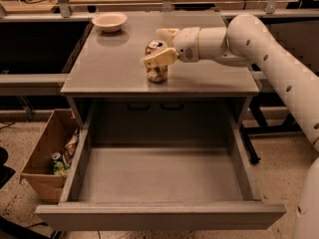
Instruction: Place orange can into top drawer
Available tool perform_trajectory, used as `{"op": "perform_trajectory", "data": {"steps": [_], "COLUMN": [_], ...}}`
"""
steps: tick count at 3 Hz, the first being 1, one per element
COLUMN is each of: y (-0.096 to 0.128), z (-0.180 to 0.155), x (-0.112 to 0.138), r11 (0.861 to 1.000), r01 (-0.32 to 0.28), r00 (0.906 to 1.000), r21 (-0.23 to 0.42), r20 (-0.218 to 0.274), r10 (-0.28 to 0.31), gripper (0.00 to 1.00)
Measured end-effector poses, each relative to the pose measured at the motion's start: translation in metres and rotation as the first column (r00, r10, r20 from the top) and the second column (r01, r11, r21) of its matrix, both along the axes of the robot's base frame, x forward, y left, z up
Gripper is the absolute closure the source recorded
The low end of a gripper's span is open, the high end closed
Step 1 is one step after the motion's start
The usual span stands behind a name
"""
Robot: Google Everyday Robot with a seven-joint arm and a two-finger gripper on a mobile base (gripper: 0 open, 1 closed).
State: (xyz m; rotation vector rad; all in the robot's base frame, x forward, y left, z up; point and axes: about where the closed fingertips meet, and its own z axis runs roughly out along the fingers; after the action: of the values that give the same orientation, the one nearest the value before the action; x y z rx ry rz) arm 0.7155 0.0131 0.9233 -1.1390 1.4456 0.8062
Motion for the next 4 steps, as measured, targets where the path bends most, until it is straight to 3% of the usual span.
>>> {"op": "perform_trajectory", "data": {"steps": [3, 4], "y": [0.0001, 0.0001], "z": [0.0, 0.0], "x": [0.0, -0.0001], "r11": [1.0, 1.0], "r01": [0.0, 0.0], "r00": [1.0, 1.0], "r21": [0.0, 0.0], "r20": [0.0, 0.0], "r10": [0.0, 0.0], "gripper": [0.89, 1.0]}}
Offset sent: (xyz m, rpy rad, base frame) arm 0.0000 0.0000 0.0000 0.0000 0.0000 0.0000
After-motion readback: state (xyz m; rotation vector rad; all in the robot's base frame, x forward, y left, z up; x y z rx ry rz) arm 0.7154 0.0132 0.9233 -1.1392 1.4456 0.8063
